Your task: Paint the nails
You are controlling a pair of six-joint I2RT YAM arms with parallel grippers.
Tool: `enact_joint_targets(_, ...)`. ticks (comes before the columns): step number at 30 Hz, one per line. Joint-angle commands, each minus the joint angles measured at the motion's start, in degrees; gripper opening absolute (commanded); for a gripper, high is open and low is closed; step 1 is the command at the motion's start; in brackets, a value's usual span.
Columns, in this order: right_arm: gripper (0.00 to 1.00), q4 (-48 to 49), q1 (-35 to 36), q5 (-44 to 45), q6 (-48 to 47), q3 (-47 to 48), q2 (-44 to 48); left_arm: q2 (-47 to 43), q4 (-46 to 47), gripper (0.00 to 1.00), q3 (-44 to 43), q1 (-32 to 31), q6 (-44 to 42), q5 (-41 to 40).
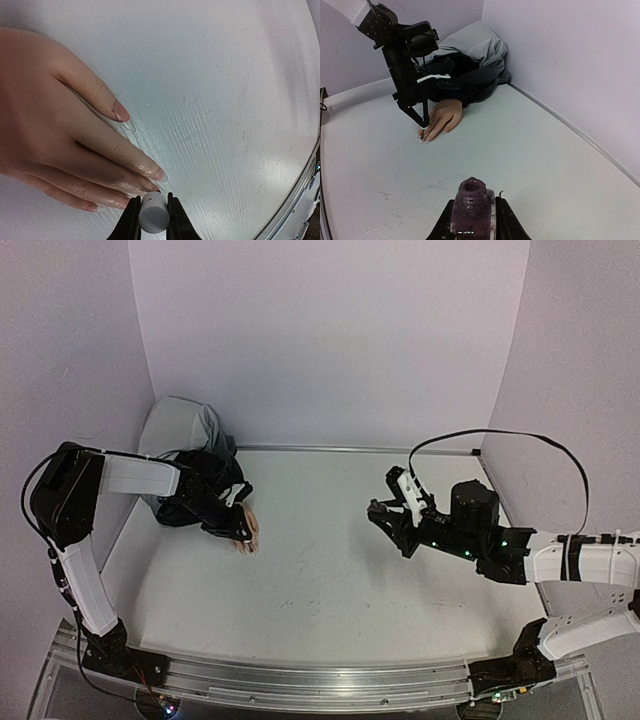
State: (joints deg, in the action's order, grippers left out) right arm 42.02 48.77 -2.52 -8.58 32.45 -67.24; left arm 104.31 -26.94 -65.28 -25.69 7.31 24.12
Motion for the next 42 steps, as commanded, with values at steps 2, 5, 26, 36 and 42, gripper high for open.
enact_joint_targets(2,0.00,3.98,-0.15,-0.19,-0.21,0.44,0.01,0.18,1.27,0.00,-2.67,0.38,-0.53,1.52)
enact_joint_targets(5,0.00,4.08,-0.14,-0.19,-0.21,0.42,0.01,0.40,1.27,0.00,-2.73,0.38,-0.45,1.91)
enact_joint_targets(26,0.00,4.04,-0.14,-0.03,-0.21,0.25,0.46,1.24,1.24,0.00,-2.23,0.38,-0.10,2.46)
enact_joint_targets(36,0.00,4.12,-0.12,-0.11,-0.21,0.34,0.18,1.23,1.25,0.00,-1.87,0.38,-0.02,2.93)
enact_joint_targets(42,0.00,4.12,-0.12,-0.20,-0.21,0.38,0.09,1.24,1.36,0.00,-1.62,0.38,0.15,3.28)
